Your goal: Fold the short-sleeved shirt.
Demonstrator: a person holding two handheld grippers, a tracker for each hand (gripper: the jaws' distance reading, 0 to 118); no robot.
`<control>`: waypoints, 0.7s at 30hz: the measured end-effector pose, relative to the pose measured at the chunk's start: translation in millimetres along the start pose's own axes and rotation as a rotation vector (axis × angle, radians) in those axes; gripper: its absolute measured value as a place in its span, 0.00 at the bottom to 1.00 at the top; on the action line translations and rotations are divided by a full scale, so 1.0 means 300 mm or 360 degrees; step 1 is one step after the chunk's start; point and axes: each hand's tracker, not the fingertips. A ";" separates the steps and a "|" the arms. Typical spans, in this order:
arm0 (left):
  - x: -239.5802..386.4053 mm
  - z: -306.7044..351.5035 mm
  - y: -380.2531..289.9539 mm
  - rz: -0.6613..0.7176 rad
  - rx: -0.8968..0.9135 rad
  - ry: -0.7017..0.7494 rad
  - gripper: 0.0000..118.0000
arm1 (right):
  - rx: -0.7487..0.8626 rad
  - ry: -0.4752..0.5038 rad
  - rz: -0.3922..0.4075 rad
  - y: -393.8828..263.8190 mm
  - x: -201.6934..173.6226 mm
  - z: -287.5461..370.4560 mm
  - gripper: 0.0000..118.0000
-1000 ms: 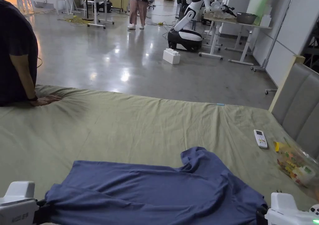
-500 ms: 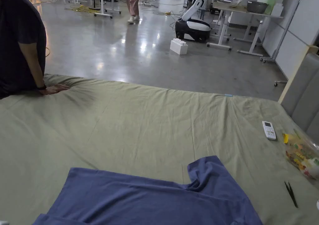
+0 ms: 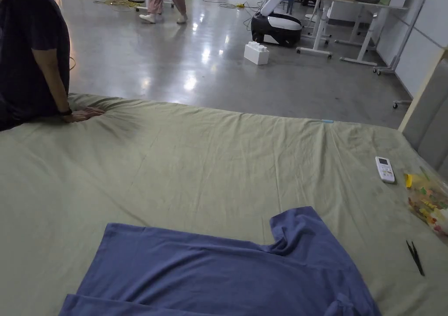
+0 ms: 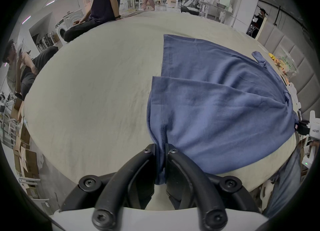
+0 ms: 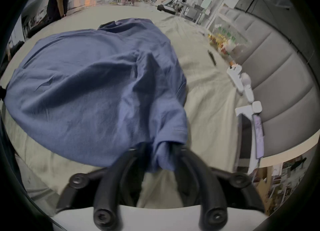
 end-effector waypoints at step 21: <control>0.370 0.364 0.330 -0.0045 0.1456 0.0099 0.26 | 0.1522 0.0009 -0.0344 0.484 -0.181 0.433 0.19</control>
